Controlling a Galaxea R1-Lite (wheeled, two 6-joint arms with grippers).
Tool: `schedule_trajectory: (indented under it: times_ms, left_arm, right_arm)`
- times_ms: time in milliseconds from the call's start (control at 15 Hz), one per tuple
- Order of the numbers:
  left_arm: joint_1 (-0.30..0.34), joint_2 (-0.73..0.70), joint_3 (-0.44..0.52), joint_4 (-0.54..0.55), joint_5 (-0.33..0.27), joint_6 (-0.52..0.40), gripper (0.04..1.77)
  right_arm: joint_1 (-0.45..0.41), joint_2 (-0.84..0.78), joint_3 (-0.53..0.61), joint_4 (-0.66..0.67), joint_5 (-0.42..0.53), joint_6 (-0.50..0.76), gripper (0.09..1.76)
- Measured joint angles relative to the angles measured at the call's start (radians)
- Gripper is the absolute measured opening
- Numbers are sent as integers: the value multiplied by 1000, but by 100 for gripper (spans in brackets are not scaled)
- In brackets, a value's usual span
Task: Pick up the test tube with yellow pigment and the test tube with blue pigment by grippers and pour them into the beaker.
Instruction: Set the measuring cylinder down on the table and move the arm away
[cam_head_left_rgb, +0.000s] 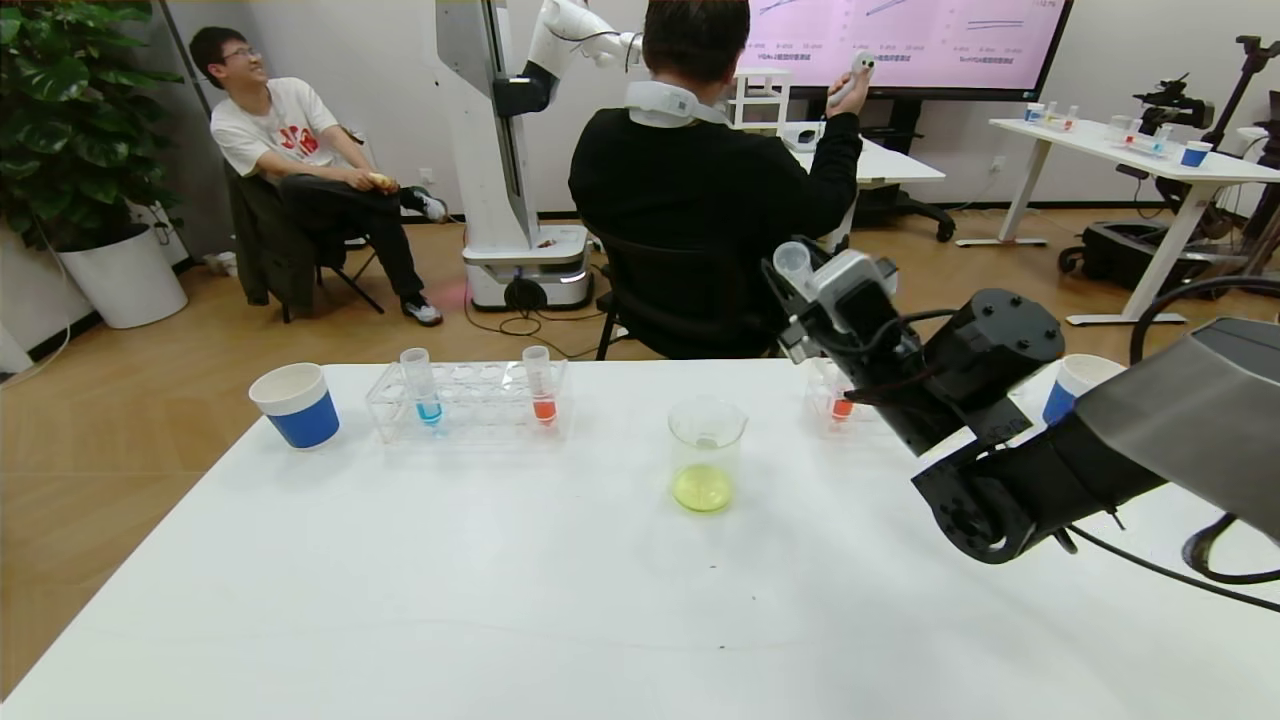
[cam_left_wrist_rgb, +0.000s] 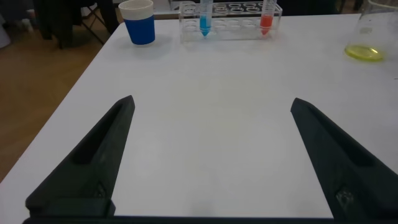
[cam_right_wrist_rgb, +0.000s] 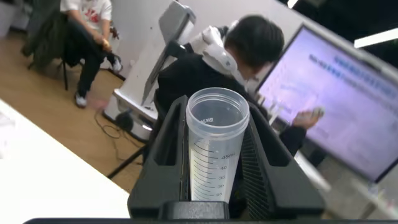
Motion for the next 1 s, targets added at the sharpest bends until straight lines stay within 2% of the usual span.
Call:
schedule_trajectory:
  times_ms: [133, 267, 400, 533, 667, 800, 1000]
  left_arm:
    - [0, 0, 0, 0, 0, 0, 175]
    - [0, 0, 0, 0, 0, 0, 175]
    - [0, 0, 0, 0, 0, 0, 175]
    - [0, 0, 0, 0, 0, 0, 175]
    - [0, 0, 0, 0, 0, 0, 175]
    - [0, 0, 0, 0, 0, 0, 175]
    - [0, 0, 0, 0, 0, 0, 175]
  right_arm:
    - [9, -64, 63, 34, -126, 219, 51]
    - [-12, -132, 121, 183, -205, 393, 51]
    - [-68, -197, 143, 340, -225, 487, 51]
    - [-152, -256, 129, 525, -221, 515, 51]
    - [-241, -308, 110, 637, -146, 538, 51]
    - [-335, -343, 97, 652, -21, 552, 51]
    - [-497, -362, 78, 661, 72, 554, 51]
